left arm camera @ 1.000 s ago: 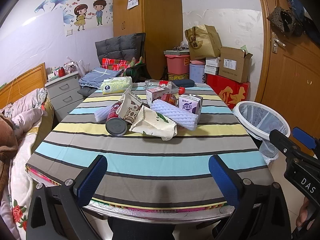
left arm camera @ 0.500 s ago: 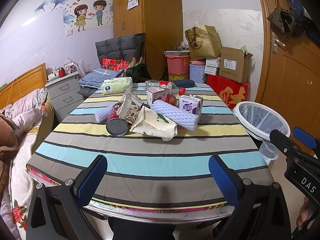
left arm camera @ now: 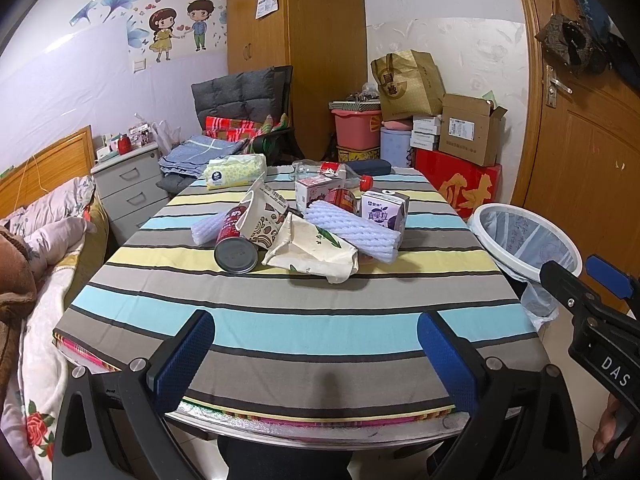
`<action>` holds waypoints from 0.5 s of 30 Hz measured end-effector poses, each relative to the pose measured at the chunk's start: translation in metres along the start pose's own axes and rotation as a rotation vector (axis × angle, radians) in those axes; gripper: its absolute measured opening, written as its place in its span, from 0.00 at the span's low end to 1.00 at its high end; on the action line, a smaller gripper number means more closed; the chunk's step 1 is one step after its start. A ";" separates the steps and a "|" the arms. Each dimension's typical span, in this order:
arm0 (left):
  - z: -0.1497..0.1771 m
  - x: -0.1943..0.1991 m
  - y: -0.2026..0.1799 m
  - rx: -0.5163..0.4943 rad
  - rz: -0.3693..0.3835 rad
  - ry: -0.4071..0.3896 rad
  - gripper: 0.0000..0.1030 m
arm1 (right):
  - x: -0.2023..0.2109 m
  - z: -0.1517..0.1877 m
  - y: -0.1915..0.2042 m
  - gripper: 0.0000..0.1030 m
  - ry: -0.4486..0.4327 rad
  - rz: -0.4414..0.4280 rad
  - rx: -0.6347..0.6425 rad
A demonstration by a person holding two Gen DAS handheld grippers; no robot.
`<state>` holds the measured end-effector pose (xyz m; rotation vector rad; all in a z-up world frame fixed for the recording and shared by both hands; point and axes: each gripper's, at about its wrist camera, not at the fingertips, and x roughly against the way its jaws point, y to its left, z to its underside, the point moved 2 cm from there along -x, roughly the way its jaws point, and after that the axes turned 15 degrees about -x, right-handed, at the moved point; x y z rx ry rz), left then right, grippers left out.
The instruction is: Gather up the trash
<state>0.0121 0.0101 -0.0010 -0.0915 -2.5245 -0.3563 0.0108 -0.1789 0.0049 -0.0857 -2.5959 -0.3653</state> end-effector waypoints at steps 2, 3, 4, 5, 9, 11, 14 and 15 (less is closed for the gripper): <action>0.000 -0.001 0.001 0.001 0.001 -0.001 1.00 | 0.000 0.001 0.001 0.76 0.000 -0.001 0.001; 0.000 -0.001 0.001 0.002 0.000 0.000 1.00 | 0.000 0.001 0.001 0.76 -0.001 -0.001 0.002; -0.001 -0.002 0.002 0.003 0.001 0.001 1.00 | -0.001 0.001 0.001 0.76 -0.002 -0.001 0.003; -0.001 -0.003 0.003 0.001 0.003 0.003 1.00 | -0.002 0.001 0.001 0.76 -0.001 -0.003 0.005; 0.001 -0.014 0.018 0.021 0.017 0.027 1.00 | -0.012 0.000 0.006 0.76 0.008 -0.019 0.027; -0.001 -0.019 0.027 0.031 0.018 0.035 1.00 | -0.018 -0.003 0.010 0.76 0.011 -0.034 0.025; -0.004 -0.029 0.045 0.043 0.000 0.042 1.00 | -0.032 -0.008 0.016 0.76 0.036 -0.090 0.013; -0.005 -0.032 0.050 0.045 -0.006 0.048 1.00 | -0.037 -0.009 0.018 0.76 0.047 -0.092 0.016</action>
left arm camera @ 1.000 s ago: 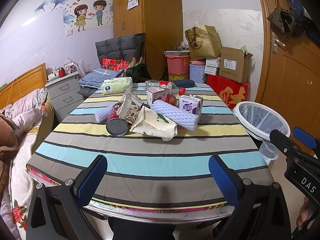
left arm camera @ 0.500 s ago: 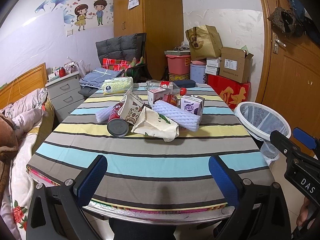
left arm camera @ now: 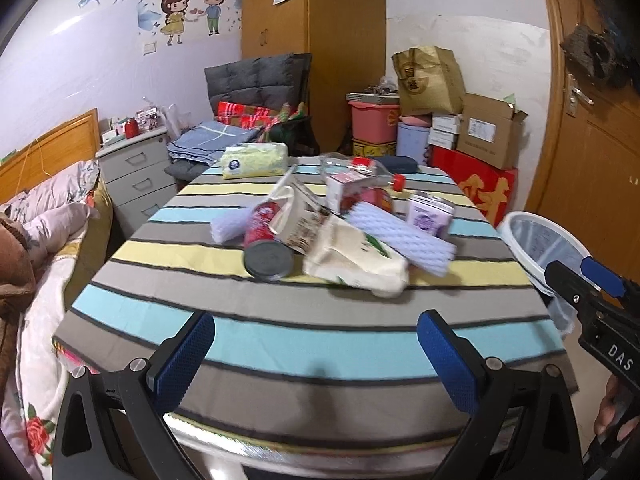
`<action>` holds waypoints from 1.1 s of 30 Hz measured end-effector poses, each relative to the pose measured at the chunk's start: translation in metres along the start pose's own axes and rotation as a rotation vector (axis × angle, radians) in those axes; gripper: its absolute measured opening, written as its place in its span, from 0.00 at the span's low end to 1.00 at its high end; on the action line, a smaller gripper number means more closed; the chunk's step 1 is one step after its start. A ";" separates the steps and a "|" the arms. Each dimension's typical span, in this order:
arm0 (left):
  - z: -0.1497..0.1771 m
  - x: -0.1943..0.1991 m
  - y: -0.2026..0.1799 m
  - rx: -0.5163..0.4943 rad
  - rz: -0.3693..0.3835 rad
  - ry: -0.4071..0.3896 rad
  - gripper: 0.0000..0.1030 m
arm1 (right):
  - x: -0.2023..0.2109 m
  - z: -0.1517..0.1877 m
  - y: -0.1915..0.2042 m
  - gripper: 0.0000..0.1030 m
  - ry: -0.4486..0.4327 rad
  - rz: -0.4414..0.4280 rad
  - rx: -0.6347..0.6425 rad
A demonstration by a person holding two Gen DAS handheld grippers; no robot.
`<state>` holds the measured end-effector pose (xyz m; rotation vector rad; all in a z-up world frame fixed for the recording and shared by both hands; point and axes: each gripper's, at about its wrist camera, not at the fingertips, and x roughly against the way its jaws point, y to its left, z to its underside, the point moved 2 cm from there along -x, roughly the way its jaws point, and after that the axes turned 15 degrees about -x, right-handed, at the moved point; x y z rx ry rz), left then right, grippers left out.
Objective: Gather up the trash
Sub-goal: 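Grasp the purple milk carton with the right tool while the left tool grasps the red milk can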
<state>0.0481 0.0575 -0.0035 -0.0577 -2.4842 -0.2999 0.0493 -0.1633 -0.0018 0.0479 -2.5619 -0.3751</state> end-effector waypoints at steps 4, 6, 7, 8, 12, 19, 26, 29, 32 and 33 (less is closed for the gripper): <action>-0.009 -0.017 0.025 0.018 -0.018 0.014 1.00 | -0.021 -0.009 0.009 0.77 0.020 -0.010 0.006; -0.013 -0.028 0.041 0.042 -0.014 0.023 1.00 | -0.033 -0.015 0.014 0.76 0.032 -0.024 0.003; -0.016 -0.033 0.049 0.058 0.000 0.018 1.00 | -0.037 -0.017 0.015 0.76 0.040 -0.019 0.000; -0.018 -0.038 0.055 0.069 0.014 0.017 1.00 | -0.041 -0.020 0.017 0.76 0.043 -0.020 0.004; -0.027 -0.060 0.078 0.093 0.017 0.043 1.00 | -0.056 -0.026 0.024 0.76 0.054 -0.021 0.021; -0.036 -0.098 0.098 0.127 0.060 0.084 1.00 | -0.072 -0.028 0.027 0.76 0.118 -0.052 0.005; -0.041 -0.117 0.114 0.190 0.080 0.094 0.98 | -0.081 -0.035 0.032 0.60 0.144 -0.074 0.032; -0.041 -0.110 0.122 0.207 0.055 0.062 0.97 | -0.085 -0.037 0.036 0.59 0.164 -0.100 0.045; -0.040 -0.119 0.127 0.213 0.075 0.098 0.97 | -0.090 -0.038 0.039 0.49 0.174 -0.100 0.062; -0.040 -0.123 0.127 0.213 0.088 0.108 0.97 | -0.092 -0.038 0.039 0.48 0.184 -0.101 0.060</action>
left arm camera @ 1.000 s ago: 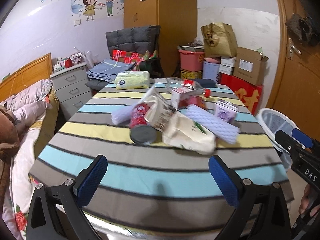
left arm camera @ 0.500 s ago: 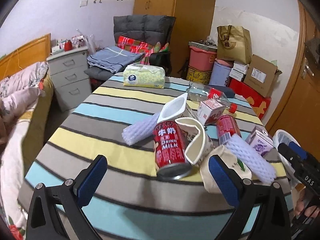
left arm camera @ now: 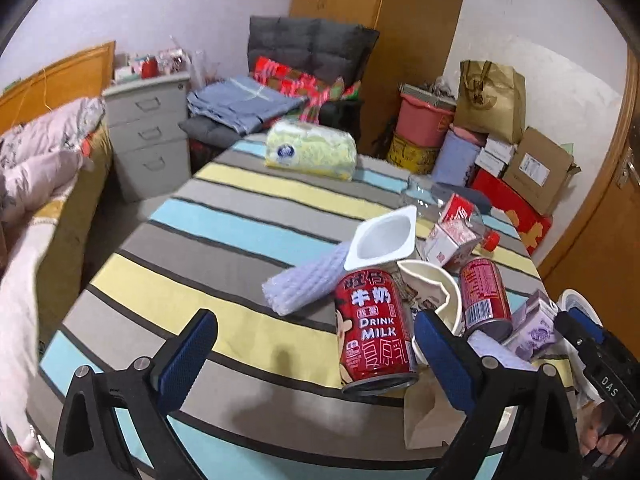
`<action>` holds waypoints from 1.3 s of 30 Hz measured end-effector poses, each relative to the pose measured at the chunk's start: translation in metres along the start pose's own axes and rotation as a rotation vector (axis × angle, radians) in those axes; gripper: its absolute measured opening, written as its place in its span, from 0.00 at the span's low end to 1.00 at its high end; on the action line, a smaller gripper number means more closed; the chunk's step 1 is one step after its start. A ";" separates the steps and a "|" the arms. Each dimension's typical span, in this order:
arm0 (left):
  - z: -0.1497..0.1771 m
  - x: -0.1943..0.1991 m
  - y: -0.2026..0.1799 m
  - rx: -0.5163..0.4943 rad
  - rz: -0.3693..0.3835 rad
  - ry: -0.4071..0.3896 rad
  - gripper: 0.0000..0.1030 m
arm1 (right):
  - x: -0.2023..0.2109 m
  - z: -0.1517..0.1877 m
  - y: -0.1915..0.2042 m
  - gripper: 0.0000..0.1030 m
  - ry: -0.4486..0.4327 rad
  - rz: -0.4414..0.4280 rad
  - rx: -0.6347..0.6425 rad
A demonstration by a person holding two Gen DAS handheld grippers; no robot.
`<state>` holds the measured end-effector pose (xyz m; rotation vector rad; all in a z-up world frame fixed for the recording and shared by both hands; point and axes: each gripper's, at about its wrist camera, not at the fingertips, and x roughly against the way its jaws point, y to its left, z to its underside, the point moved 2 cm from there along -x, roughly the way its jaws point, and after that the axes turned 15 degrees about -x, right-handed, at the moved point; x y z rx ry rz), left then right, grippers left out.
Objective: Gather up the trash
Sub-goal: 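Grasp the purple milk carton with the right tool while the left tool grasps the red milk can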
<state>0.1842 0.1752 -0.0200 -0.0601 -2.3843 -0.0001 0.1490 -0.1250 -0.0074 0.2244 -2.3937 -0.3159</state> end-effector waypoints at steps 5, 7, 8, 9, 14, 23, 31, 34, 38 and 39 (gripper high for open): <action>-0.003 -0.017 -0.009 -0.007 0.047 0.042 0.96 | -0.006 0.000 0.001 0.41 0.034 -0.012 0.000; -0.006 -0.023 -0.013 -0.010 0.060 0.051 0.96 | -0.006 0.000 0.001 0.39 0.036 -0.016 0.002; -0.007 -0.026 -0.016 -0.022 0.049 0.054 0.95 | -0.006 -0.001 0.001 0.37 0.038 -0.018 0.000; -0.007 -0.028 -0.019 -0.038 0.043 0.055 0.95 | -0.006 -0.001 0.001 0.35 0.040 -0.017 -0.003; -0.007 -0.041 -0.027 -0.040 0.073 0.082 0.92 | -0.008 0.000 -0.003 0.15 0.046 -0.013 -0.011; 0.000 -0.060 -0.033 -0.036 0.131 0.146 0.62 | -0.011 -0.003 -0.004 0.19 0.058 -0.072 -0.009; 0.003 -0.063 -0.033 -0.042 0.110 0.156 0.61 | -0.023 -0.011 -0.009 0.62 0.088 -0.104 0.011; 0.005 -0.064 -0.032 -0.030 0.112 0.155 0.61 | -0.028 -0.012 -0.011 0.62 0.115 -0.090 -0.023; 0.005 -0.065 -0.030 -0.018 0.108 0.153 0.61 | -0.029 -0.006 -0.003 0.63 0.126 -0.080 -0.042; 0.005 -0.066 -0.029 -0.018 0.104 0.153 0.61 | -0.030 -0.006 -0.001 0.63 0.133 -0.074 -0.047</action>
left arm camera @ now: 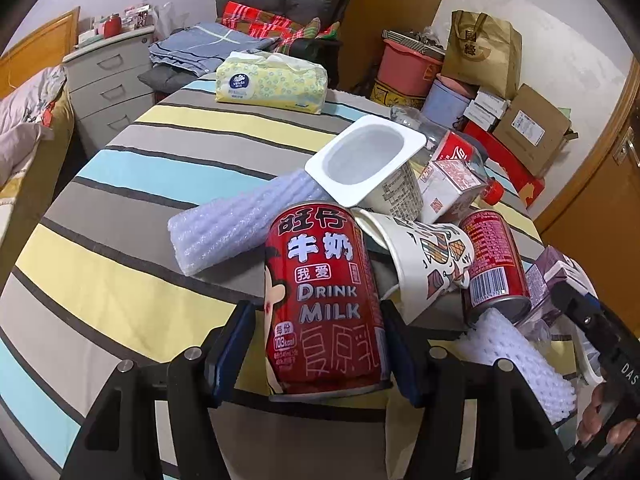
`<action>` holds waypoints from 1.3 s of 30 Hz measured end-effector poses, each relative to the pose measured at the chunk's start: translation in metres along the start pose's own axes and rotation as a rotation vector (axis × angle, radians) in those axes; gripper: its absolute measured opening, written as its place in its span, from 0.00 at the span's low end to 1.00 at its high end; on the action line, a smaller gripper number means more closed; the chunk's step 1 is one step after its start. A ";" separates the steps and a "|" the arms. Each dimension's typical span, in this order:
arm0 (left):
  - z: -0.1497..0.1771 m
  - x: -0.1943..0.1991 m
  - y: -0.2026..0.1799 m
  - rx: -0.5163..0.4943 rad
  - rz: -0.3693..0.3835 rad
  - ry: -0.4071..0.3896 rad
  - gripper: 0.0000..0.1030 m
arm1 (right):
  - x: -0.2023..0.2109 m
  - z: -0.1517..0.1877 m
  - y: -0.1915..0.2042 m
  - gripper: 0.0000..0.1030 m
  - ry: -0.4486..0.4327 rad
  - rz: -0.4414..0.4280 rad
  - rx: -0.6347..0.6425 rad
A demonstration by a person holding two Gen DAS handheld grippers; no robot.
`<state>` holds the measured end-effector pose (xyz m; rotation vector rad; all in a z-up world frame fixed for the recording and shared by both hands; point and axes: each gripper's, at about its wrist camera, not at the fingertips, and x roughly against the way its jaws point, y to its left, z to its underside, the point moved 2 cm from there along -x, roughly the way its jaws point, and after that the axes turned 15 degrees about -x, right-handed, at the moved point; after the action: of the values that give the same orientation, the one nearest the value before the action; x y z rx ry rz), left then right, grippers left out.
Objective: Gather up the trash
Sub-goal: 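Grasp the purple milk carton with the right tool while the left tool grasps the red milk can, then carry both items over the white wastebasket and open both tools to drop them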
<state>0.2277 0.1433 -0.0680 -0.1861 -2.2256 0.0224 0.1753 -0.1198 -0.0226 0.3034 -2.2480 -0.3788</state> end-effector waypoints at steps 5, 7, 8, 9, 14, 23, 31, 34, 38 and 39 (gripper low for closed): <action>-0.003 -0.004 -0.002 -0.018 -0.025 0.008 0.62 | -0.010 0.000 0.000 0.63 -0.006 0.071 -0.060; -0.004 -0.005 -0.001 -0.014 -0.033 0.010 0.62 | -0.012 -0.001 -0.001 0.63 -0.011 0.076 -0.082; -0.006 -0.006 -0.001 -0.014 -0.038 0.014 0.62 | -0.012 -0.001 -0.002 0.63 -0.019 0.085 -0.085; -0.008 -0.007 -0.001 -0.013 -0.042 0.016 0.62 | -0.012 -0.002 -0.004 0.63 -0.031 0.099 -0.093; -0.009 -0.008 -0.001 -0.018 -0.048 0.012 0.62 | -0.010 -0.001 -0.008 0.57 -0.069 0.128 -0.102; -0.006 0.001 -0.004 -0.019 -0.042 -0.009 0.52 | -0.004 -0.005 -0.017 0.56 -0.094 0.104 -0.137; -0.007 0.028 -0.013 -0.034 -0.045 -0.064 0.51 | 0.013 -0.008 -0.017 0.56 -0.143 0.084 -0.133; -0.006 0.036 -0.018 -0.046 -0.050 -0.077 0.51 | 0.018 -0.009 -0.018 0.56 -0.154 0.080 -0.134; -0.003 0.049 -0.024 -0.043 -0.046 -0.095 0.51 | 0.028 -0.007 -0.020 0.56 -0.174 0.068 -0.138; -0.004 0.053 -0.027 -0.053 -0.045 -0.102 0.51 | 0.031 -0.006 -0.020 0.56 -0.180 0.066 -0.137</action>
<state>0.1952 0.1238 -0.0219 -0.1672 -2.3327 -0.0525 0.1625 -0.1499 -0.0047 0.1270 -2.3865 -0.5402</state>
